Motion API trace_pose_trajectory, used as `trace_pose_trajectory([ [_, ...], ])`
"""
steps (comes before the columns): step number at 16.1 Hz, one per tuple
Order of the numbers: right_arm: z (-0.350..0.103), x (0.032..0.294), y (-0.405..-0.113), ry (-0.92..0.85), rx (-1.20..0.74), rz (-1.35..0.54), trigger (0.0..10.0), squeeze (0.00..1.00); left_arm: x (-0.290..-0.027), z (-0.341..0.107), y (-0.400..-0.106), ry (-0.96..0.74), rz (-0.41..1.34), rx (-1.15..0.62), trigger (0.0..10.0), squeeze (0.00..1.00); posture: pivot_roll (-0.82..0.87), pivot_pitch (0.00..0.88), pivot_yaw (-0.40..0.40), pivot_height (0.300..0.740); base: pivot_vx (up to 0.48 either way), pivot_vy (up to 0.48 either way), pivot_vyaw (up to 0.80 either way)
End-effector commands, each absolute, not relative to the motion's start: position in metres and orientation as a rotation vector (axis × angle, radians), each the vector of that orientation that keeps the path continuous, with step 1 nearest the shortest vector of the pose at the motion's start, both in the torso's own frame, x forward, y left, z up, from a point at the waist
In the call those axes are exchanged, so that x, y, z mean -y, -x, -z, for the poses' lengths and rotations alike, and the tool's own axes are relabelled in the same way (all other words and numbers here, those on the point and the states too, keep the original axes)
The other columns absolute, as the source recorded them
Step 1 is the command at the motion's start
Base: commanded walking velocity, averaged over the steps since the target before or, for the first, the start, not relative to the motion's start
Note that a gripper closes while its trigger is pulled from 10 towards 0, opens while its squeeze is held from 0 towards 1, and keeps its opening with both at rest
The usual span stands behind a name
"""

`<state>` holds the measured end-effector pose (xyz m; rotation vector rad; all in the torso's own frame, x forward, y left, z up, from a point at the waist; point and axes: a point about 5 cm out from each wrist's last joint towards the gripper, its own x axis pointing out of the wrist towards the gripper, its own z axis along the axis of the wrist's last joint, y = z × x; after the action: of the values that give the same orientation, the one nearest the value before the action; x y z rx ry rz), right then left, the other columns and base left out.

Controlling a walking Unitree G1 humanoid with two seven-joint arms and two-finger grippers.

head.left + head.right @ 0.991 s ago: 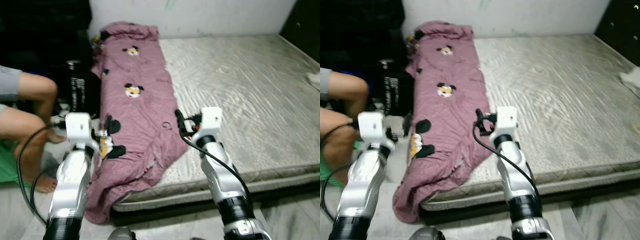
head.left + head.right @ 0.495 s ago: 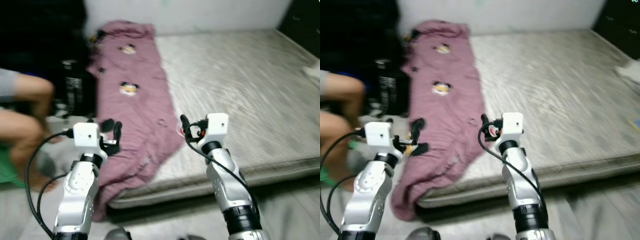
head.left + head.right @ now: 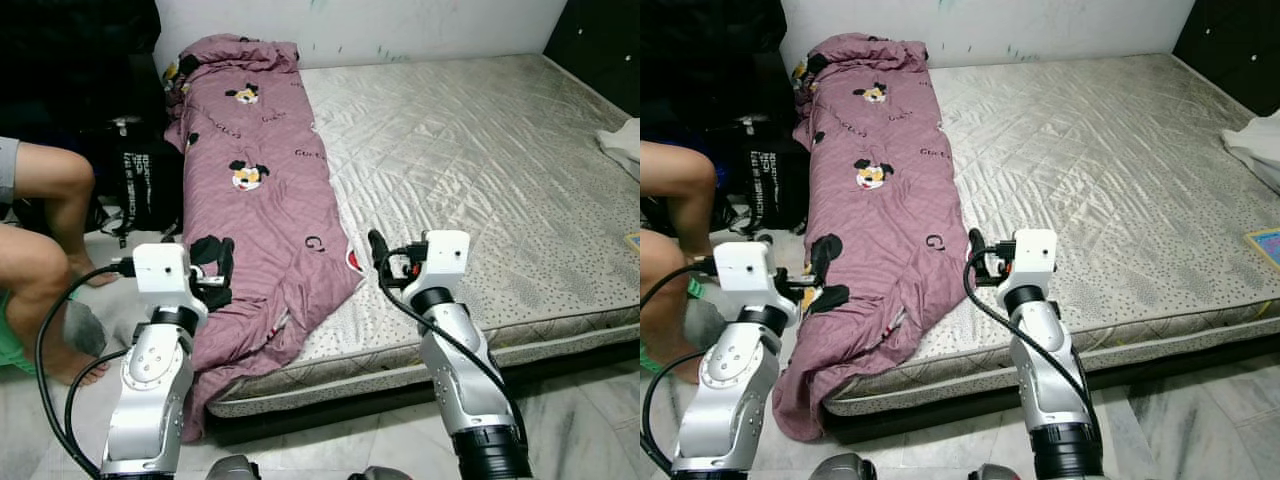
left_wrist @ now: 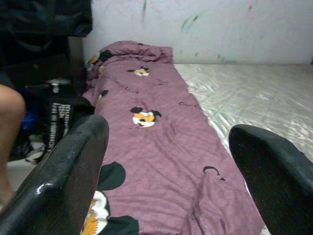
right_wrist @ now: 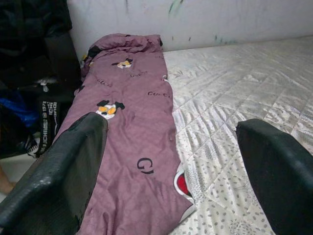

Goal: Clean up the room

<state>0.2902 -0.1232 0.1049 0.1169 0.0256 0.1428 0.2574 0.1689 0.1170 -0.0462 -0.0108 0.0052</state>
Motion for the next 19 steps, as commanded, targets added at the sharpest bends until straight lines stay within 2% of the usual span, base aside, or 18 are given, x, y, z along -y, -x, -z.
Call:
trace_pose_trajectory([
  [1,-0.109,0.123,-0.289,-0.124,-0.02,-0.141,10.0,0.0,-0.171,-0.12,-0.256,0.051,-0.02,0.011,10.0,0.0,0.05,0.041,0.01,0.705,0.0,0.0,0.0],
  [11,-0.111,0.123,-0.289,-0.121,-0.035,-0.148,10.0,0.0,-0.17,-0.124,-0.264,0.067,-0.067,0.013,10.0,0.0,0.04,0.052,0.007,0.581,0.0,0.0,0.0],
  [19,-0.106,0.119,-0.29,-0.094,-0.065,-0.18,10.0,0.0,-0.167,-0.12,-0.269,0.095,-0.093,-0.02,10.0,0.0,0.04,0.054,-0.003,0.581,0.0,0.0,0.0],
])
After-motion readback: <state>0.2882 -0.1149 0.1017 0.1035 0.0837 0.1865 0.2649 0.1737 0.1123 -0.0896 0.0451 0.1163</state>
